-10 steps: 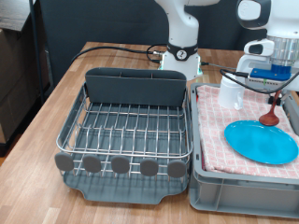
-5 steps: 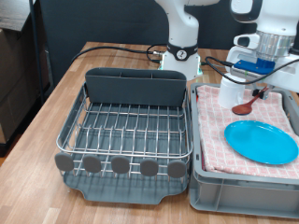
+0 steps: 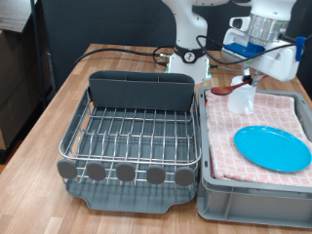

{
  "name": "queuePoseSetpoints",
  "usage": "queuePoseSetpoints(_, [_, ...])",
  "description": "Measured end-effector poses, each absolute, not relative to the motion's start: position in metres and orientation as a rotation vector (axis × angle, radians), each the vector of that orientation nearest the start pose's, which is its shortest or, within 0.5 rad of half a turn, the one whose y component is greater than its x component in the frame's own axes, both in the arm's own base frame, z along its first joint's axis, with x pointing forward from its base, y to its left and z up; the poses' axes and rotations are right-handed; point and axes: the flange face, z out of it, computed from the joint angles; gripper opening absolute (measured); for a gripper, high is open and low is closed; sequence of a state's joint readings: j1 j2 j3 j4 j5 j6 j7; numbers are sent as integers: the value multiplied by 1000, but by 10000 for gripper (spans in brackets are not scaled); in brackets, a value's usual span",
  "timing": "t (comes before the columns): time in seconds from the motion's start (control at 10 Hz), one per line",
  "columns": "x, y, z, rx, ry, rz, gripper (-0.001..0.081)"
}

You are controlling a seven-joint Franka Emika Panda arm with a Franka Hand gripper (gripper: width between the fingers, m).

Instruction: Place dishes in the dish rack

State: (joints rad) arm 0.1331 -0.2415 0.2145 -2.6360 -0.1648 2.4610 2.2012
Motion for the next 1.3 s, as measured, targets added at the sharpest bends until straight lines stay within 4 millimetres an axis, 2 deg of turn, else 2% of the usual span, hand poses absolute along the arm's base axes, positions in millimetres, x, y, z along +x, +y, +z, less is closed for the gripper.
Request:
queuePoseSetpoints(0.2, [386,122,343,-1916,2441,-254,89])
queuePoseSetpoints(0.5, [382,120,340,-1886,2516,-245,89])
queuePoseSetpoints(0.8, [363,102,352,-1790,2646,-255,89])
queuePoseSetpoints(1.0, [350,82,362,-1695,2699,-259,89])
queuePoseSetpoints(1.3, [335,42,368,-1548,2787,-195,89])
